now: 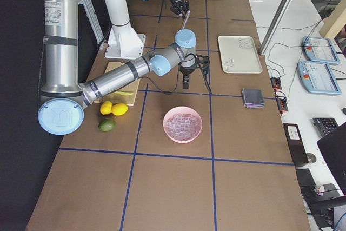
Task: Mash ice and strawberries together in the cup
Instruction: 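Press the pestle down into the cup onto the ice and strawberry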
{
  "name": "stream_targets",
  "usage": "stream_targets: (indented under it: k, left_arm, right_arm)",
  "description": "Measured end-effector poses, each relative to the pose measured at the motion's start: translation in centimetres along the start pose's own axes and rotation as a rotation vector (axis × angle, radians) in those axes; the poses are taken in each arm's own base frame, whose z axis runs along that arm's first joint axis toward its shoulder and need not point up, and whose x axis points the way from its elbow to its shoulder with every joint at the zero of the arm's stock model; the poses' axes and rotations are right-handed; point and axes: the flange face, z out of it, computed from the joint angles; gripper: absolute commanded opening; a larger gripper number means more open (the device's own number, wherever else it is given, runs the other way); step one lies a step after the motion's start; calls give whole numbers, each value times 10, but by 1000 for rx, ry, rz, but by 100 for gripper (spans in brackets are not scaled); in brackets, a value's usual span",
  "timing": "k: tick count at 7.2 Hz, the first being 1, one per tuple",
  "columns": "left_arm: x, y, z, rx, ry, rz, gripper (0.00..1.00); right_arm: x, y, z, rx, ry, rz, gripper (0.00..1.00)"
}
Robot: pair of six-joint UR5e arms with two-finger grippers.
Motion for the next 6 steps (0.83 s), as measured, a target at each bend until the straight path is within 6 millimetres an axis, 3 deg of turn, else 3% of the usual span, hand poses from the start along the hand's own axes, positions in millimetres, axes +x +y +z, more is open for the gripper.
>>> stream_targets:
  k: [3,6]
  left_arm:
    - [10,4,4,82,-75,51,0]
    - [11,24,23,72,-99,74,0]
  right_arm:
    - [1,0,0,-2,0,1,100]
    - [2,0,1,-5,2,4,100]
